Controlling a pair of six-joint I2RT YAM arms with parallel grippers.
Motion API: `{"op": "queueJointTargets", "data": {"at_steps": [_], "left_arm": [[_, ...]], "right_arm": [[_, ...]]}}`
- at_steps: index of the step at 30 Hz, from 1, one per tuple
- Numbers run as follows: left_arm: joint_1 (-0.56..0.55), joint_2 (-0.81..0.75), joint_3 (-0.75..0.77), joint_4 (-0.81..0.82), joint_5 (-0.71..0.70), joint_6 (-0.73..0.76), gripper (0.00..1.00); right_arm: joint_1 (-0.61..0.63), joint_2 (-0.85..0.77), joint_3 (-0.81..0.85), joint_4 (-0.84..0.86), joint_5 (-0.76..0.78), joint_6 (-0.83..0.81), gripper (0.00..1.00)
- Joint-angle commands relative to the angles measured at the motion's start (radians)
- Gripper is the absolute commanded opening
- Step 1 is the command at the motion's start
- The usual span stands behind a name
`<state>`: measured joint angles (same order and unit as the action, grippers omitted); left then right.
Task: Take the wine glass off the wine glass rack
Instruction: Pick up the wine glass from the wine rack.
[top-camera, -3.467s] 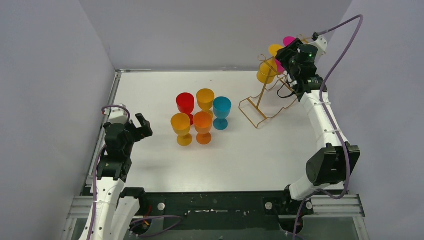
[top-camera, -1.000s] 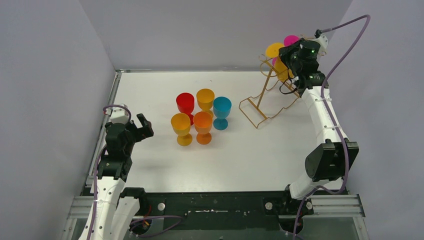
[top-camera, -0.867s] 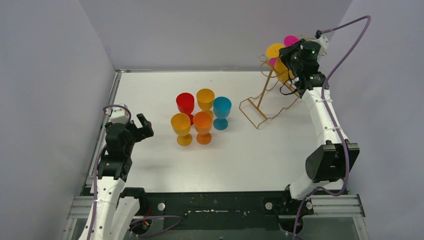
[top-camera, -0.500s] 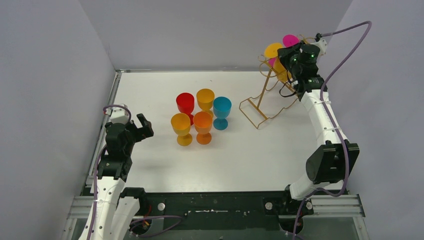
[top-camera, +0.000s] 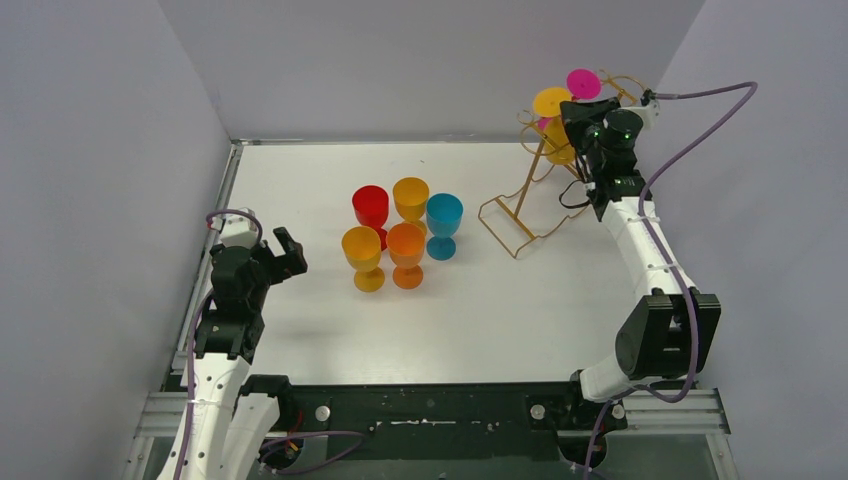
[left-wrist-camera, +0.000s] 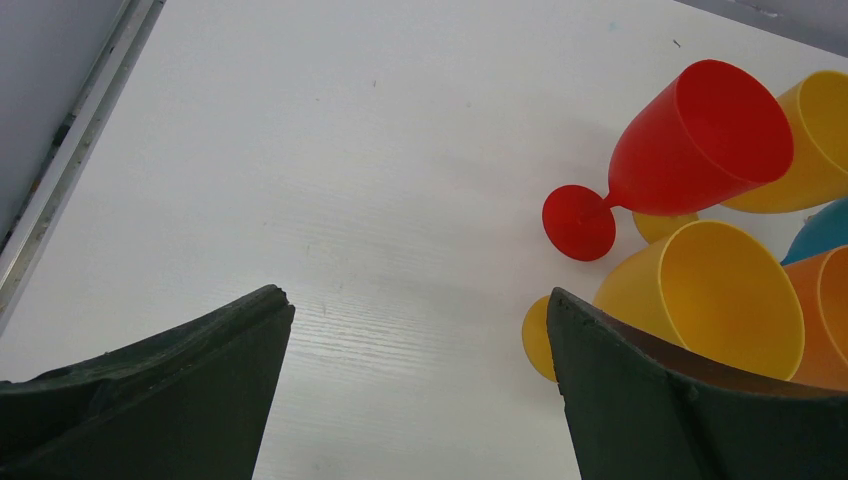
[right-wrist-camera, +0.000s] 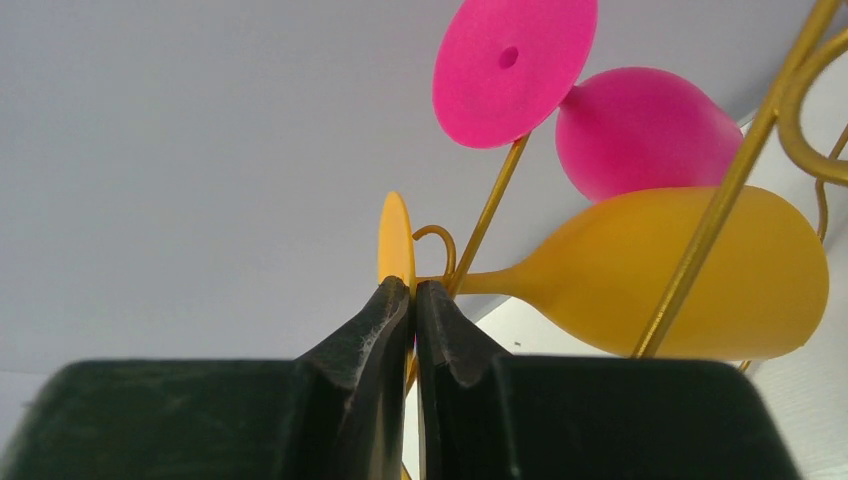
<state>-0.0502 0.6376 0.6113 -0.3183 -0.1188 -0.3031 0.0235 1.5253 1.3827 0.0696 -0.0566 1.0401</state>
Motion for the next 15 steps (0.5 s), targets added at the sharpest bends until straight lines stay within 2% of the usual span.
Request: {"op": "queueJointTargets", "data": {"at_steps": [1, 15], "left_arm": [[0.004, -0.006, 0.005, 0.041, 0.011, 0.012, 0.97], [0.004, -0.004, 0.005, 0.039, 0.013, 0.012, 0.97]], "right_arm": [[-0.009, -0.056, -0.052, 0.169, 0.041, 0.093, 0.0], [-0.009, -0.008, -0.019, 0.188, -0.003, 0.124, 0.0]]}}
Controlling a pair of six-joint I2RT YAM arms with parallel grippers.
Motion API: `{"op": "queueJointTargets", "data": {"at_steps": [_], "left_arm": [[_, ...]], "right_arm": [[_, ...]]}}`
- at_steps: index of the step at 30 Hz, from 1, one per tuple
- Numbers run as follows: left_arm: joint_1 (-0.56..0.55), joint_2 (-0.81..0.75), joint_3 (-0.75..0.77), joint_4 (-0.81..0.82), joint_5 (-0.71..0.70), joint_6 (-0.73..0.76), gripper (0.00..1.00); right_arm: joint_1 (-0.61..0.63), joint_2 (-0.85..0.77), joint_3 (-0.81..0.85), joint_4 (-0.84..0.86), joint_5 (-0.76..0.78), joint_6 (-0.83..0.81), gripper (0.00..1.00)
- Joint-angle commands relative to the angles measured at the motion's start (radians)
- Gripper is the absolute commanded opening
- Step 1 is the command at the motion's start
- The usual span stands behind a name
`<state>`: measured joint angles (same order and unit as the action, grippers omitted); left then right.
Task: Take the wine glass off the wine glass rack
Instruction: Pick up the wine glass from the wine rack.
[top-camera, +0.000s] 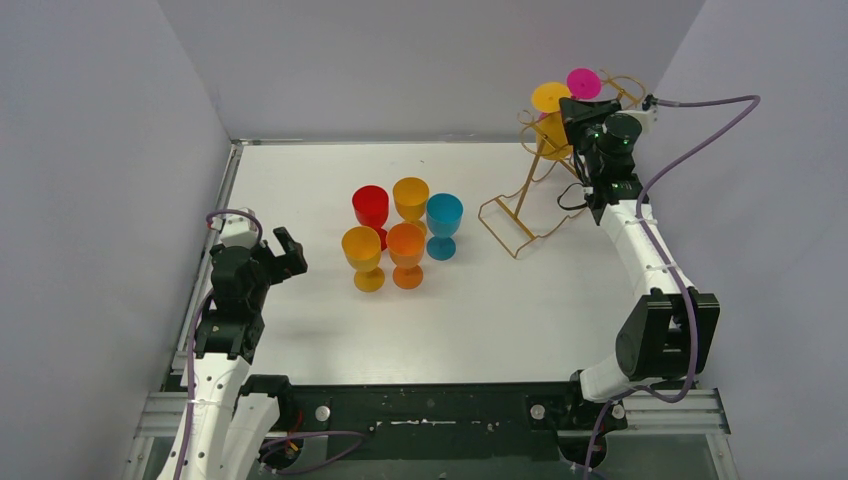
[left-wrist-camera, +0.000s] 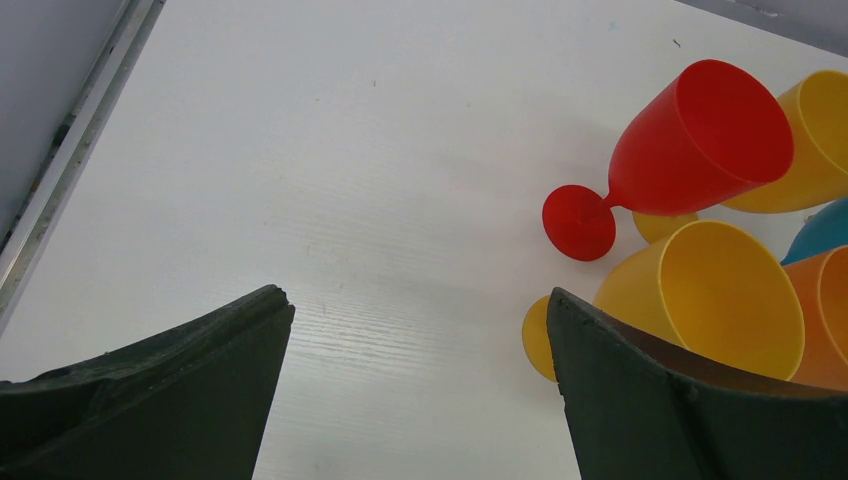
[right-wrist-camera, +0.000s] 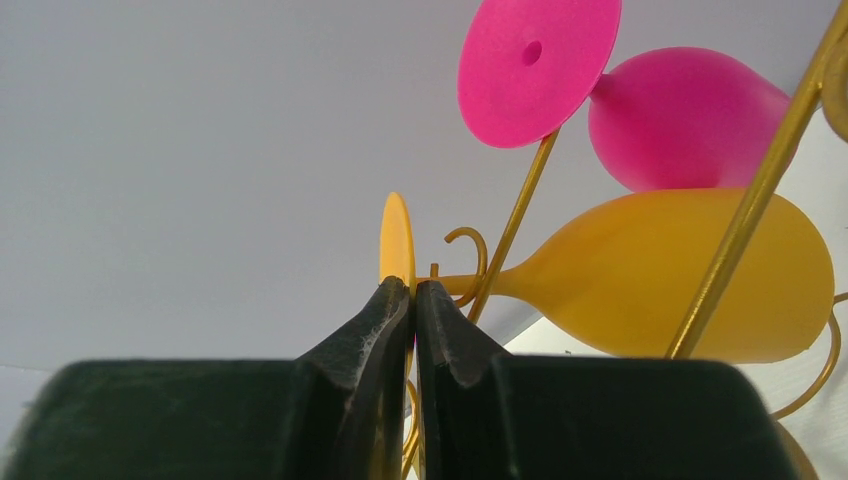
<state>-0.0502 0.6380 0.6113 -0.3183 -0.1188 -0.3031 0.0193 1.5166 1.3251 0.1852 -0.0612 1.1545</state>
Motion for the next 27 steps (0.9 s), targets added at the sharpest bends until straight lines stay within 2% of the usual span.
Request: {"op": "queueJointTargets", "data": {"at_steps": [1, 6, 27], "left_arm": [[0.004, -0.004, 0.005, 0.039, 0.013, 0.012, 0.97], [0.004, -0.003, 0.005, 0.039, 0.014, 0.012, 0.97], [0.004, 0.0, 0.005, 0.041, 0.022, 0.012, 0.97]], "right_arm": [[-0.004, 0.003, 0.044, 0.065, -0.001, 0.008, 0.0], [0.004, 0.029, 0.098, 0.025, -0.04, -0.043, 0.0], [0.05, 0.093, 0.199, -0.096, 0.101, -0.049, 0.0]]}}
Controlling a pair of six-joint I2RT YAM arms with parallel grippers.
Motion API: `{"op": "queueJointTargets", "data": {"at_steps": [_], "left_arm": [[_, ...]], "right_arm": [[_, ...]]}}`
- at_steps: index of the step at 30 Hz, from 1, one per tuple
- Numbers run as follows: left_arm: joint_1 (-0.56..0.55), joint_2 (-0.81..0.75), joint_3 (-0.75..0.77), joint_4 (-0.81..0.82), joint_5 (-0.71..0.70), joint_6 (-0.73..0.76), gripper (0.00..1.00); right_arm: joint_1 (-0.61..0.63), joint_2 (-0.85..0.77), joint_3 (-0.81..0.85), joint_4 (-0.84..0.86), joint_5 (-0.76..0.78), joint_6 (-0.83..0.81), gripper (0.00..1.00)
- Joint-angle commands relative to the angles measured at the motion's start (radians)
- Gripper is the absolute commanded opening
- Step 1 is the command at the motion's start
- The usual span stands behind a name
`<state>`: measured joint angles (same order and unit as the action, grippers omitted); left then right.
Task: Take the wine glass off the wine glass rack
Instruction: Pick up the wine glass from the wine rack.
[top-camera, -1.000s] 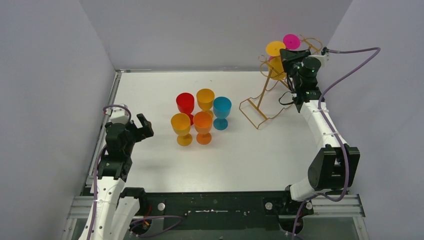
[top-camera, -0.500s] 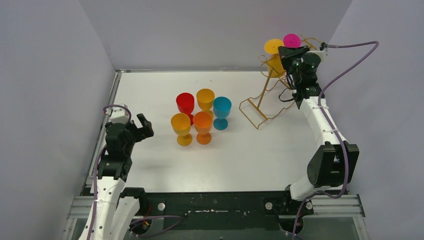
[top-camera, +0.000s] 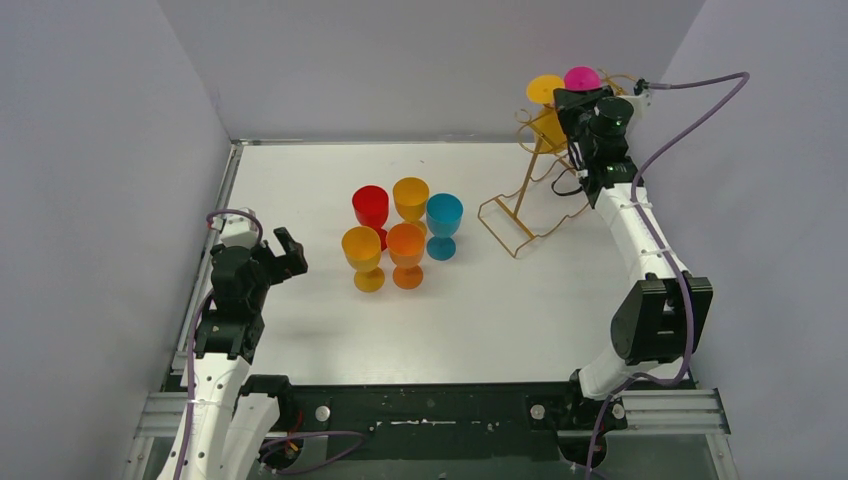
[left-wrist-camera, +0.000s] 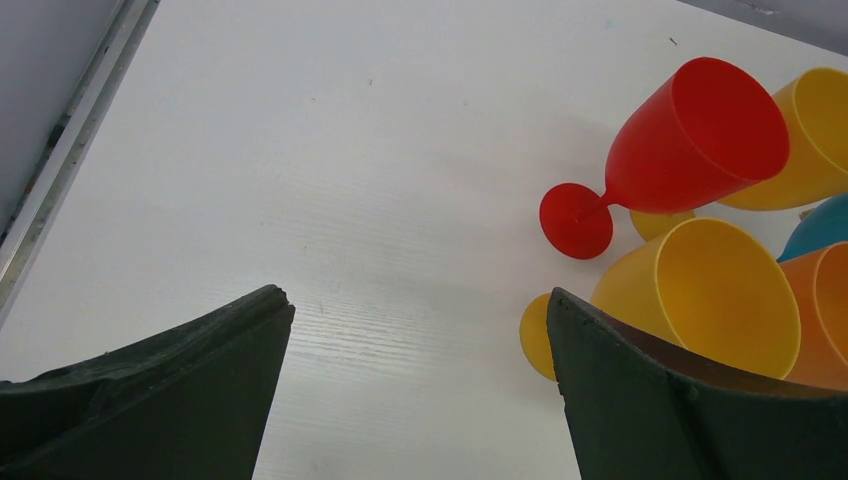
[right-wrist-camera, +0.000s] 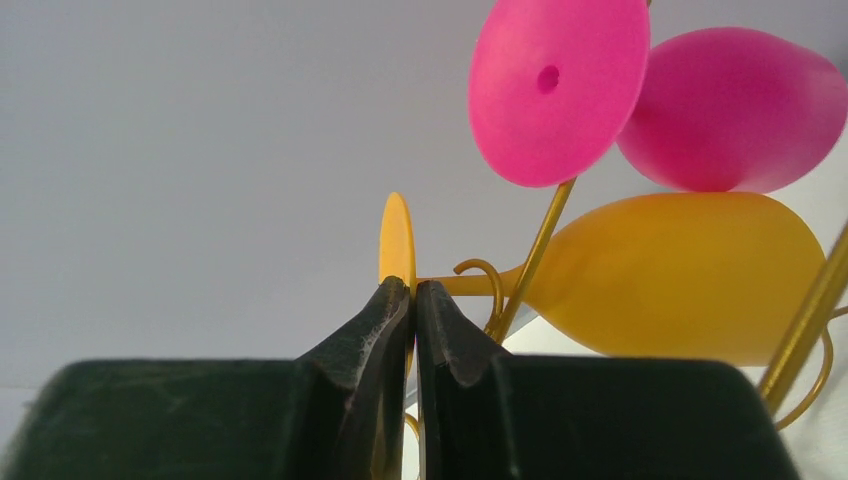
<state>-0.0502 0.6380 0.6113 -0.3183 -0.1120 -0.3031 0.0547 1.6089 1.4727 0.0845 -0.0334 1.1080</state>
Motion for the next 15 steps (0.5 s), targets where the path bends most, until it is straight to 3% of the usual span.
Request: {"op": "queueJointTargets", "data": {"at_steps": [1, 15], "left_arm": [[0.004, 0.001, 0.005, 0.04, 0.014, 0.012, 0.97], [0.004, 0.003, 0.005, 0.041, 0.018, 0.012, 0.97]], "right_arm": [[0.016, 0.001, 0.053, 0.009, 0.077, -0.003, 0.0], [0.054, 0.017, 0.13, -0.067, 0.098, -0.072, 0.0]]}}
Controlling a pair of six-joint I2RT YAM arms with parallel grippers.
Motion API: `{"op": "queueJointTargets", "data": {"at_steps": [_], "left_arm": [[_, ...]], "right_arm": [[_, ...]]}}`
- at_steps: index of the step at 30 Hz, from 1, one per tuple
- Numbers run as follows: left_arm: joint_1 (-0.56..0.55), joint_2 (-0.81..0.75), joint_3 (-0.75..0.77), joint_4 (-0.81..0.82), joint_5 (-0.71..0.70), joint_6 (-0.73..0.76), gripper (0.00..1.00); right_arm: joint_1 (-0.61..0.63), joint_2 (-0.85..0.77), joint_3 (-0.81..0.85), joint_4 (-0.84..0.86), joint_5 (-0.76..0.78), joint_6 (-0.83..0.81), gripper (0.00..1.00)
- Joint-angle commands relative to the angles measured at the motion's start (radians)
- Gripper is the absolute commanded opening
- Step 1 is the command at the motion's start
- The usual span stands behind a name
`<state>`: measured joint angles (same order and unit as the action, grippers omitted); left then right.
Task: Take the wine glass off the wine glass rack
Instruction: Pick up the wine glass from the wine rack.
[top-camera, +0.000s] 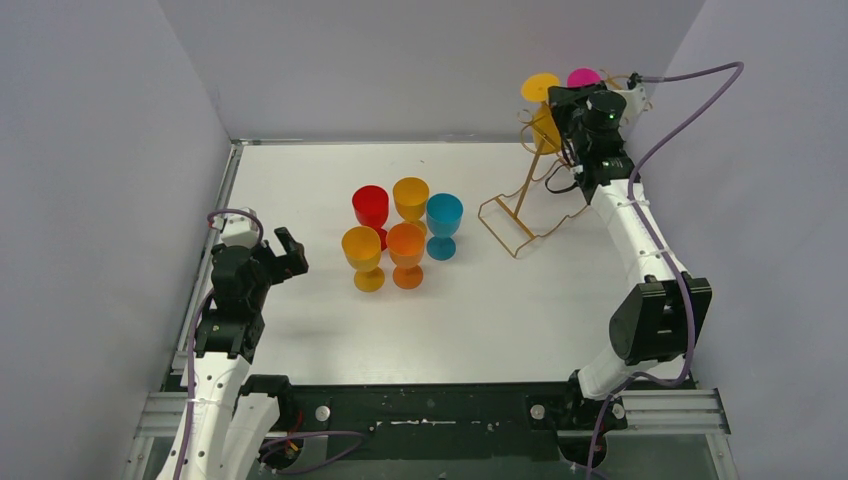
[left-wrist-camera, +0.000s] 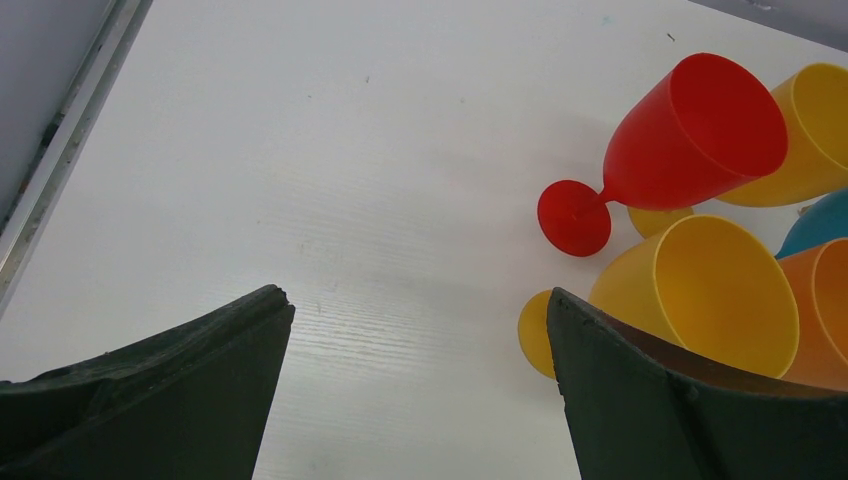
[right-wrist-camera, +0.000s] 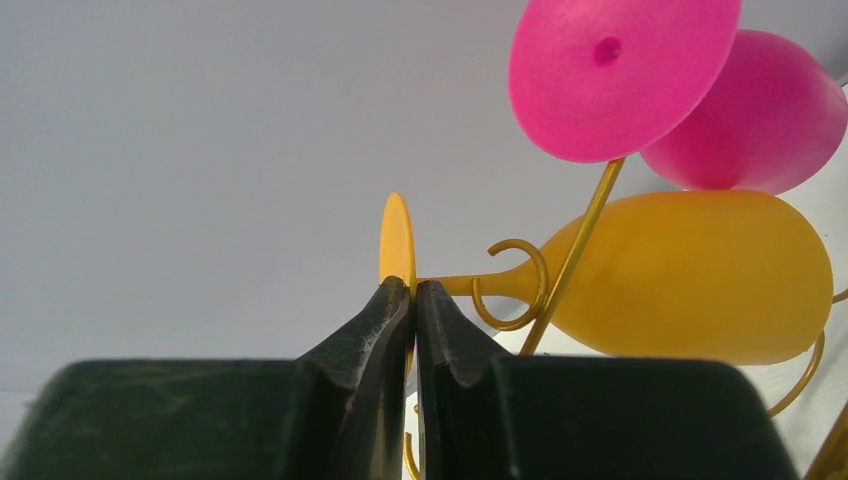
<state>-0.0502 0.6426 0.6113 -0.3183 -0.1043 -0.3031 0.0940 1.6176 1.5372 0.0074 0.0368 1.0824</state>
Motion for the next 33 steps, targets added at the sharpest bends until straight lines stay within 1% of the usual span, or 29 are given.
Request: {"op": "queueJointTargets", "data": {"at_steps": [1, 8, 12, 16, 27, 33], "left_arm": [[0.004, -0.001, 0.005, 0.041, 0.01, 0.012, 0.97], [0.004, 0.001, 0.004, 0.041, 0.015, 0.012, 0.97], [0.004, -0.001, 0.003, 0.041, 0.017, 0.013, 0.97], [0.004, 0.002, 0.005, 0.04, 0.02, 0.013, 0.97], [0.006, 0.003, 0.005, 0.039, 0.017, 0.013, 0.97], [0.006, 0.003, 0.007, 0.039, 0.034, 0.021, 0.97]], "right_arm": [[0.015, 0.007, 0.064, 0.013, 0.01, -0.051, 0.0], [0.013, 0.003, 0.048, 0.049, -0.162, -0.06, 0.0], [0.013, 0.017, 0.069, 0.07, -0.237, -0.082, 0.0], [0.014, 0.057, 0.135, 0.034, -0.369, -0.143, 0.0], [0.027, 0.089, 0.189, 0.076, -0.585, -0.177, 0.0], [0.06, 0.102, 0.247, 0.089, -0.659, -0.238, 0.0]]}}
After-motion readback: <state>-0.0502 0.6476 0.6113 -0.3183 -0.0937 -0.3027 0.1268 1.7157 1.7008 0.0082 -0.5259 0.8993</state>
